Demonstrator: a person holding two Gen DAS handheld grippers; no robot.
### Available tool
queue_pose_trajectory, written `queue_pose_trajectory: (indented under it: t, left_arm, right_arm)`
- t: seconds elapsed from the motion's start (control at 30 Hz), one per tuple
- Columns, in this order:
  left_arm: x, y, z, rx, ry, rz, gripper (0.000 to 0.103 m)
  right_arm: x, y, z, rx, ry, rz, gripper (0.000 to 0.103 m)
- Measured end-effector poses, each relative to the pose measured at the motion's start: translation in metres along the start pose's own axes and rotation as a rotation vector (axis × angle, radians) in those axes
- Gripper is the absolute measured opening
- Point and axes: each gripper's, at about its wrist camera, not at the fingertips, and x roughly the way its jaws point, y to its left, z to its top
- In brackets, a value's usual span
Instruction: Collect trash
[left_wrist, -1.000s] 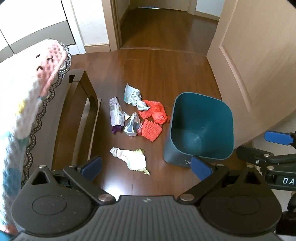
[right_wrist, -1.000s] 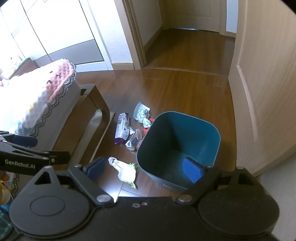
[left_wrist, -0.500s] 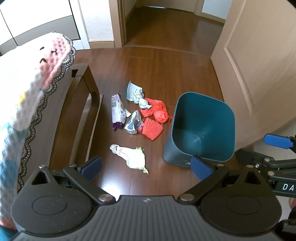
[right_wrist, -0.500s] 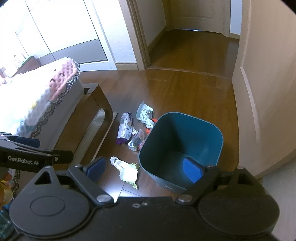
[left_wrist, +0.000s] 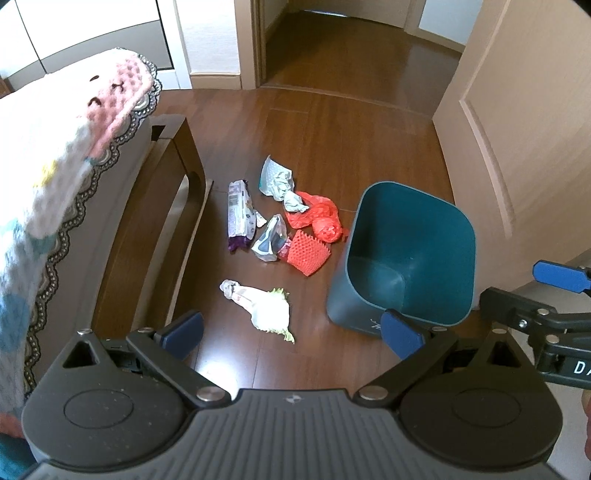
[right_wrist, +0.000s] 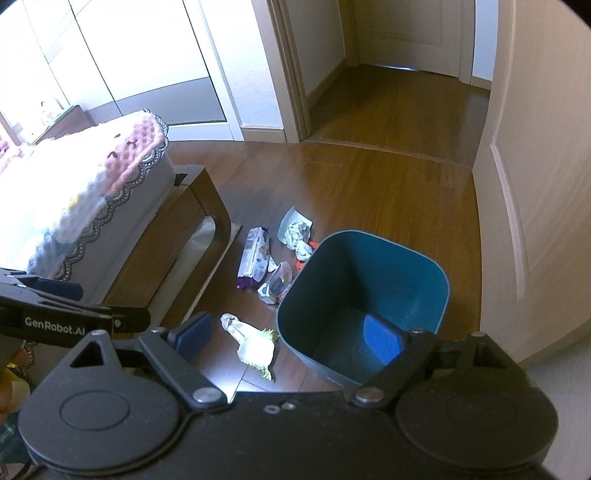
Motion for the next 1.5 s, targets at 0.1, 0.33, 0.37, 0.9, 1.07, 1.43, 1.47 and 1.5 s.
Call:
queue_pose_trajectory:
  t: [0.1,0.33,0.37,0.9,1.07,1.43,1.47,1.5]
  left_arm:
    - [0.003,0.0,-0.003,-0.003,-0.006,0.014,0.103]
    - [0.009,0.001,-0.006,-0.009,-0.018,0.028,0.103]
    - [0.009,0.001,-0.007,-0.011,-0.02,0.029,0.103]
    - [0.01,0.002,0.0,0.006,-0.072,0.028,0.103]
    - [0.008,0.0,-0.002,0.035,-0.094,0.002,0.103]
    - [0.013,0.001,-0.002,0.081,-0.104,-0.066,0.103]
    - [0.015,0.002,-0.002,0.087,-0.106,-0.066,0.103]
    - [0.017,0.003,-0.001,0.091,-0.106,-0.067,0.103]
  right_arm:
    - [0.002,0.0,-0.001,-0.009,0.0,-0.001,0.089]
    - [0.007,-0.002,-0.008,-0.013,0.008,0.003,0.087]
    - [0.008,-0.002,-0.008,-0.015,0.01,0.002,0.087]
    - [0.014,-0.002,-0.004,-0.019,-0.025,0.006,0.086]
    - [0.016,0.001,-0.001,-0.029,-0.025,0.016,0.086]
    - [0.025,0.004,0.004,-0.036,-0.002,0.019,0.085]
    - [0.027,0.004,0.003,-0.035,-0.001,0.022,0.084]
    - [0.028,0.004,0.002,-0.033,0.0,0.027,0.084]
